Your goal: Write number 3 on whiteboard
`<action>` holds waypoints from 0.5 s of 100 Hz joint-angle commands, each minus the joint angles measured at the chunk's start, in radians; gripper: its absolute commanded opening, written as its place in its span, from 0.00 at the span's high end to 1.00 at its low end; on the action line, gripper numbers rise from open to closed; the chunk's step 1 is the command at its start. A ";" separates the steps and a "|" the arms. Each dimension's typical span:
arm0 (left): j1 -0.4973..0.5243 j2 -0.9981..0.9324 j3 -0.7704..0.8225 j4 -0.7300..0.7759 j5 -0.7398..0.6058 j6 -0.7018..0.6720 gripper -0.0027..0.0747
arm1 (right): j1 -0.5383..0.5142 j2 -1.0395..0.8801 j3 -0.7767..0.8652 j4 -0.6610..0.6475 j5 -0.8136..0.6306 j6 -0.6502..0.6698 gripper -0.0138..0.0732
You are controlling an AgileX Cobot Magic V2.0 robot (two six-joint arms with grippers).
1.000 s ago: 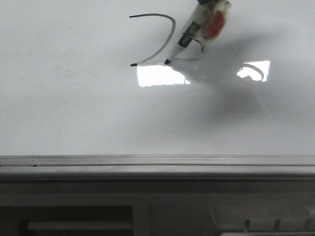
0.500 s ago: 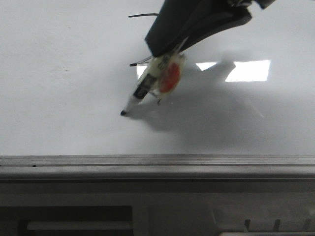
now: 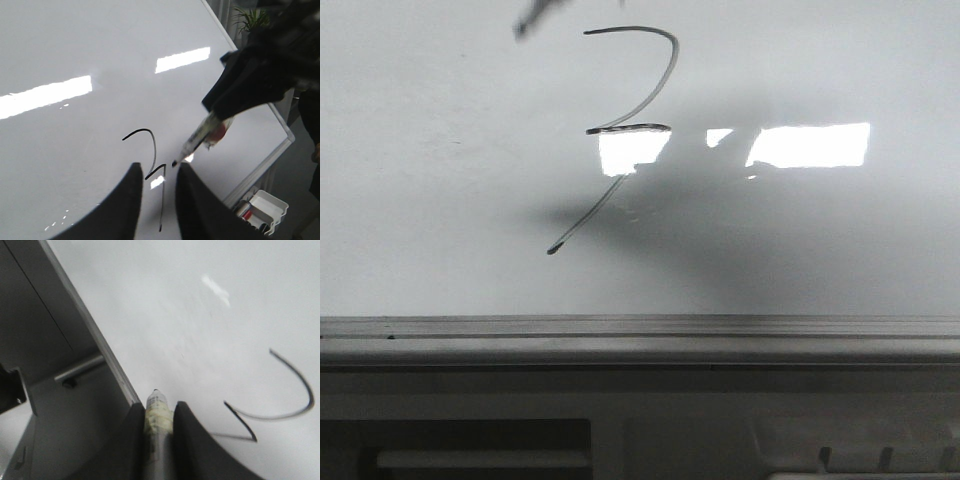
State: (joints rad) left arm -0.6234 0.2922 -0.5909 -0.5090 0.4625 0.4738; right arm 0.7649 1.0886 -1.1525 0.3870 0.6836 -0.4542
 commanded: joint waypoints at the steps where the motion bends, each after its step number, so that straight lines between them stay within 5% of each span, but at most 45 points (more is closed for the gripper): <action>1: 0.003 0.041 -0.063 -0.052 -0.028 -0.003 0.46 | 0.014 -0.074 -0.086 0.010 0.005 -0.057 0.89; 13: 0.001 0.123 -0.161 -0.067 0.131 0.064 0.28 | 0.016 -0.083 -0.135 0.006 0.114 -0.100 0.89; 28: 0.001 0.271 -0.309 -0.199 0.390 0.262 0.35 | 0.031 -0.071 -0.138 0.008 0.223 -0.183 0.89; 50: 0.001 0.455 -0.456 -0.325 0.619 0.340 0.50 | 0.162 -0.071 -0.138 0.023 0.216 -0.304 0.89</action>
State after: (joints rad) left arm -0.6234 0.6854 -0.9728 -0.7485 1.0390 0.7888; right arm 0.8788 1.0295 -1.2587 0.3801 0.9594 -0.6970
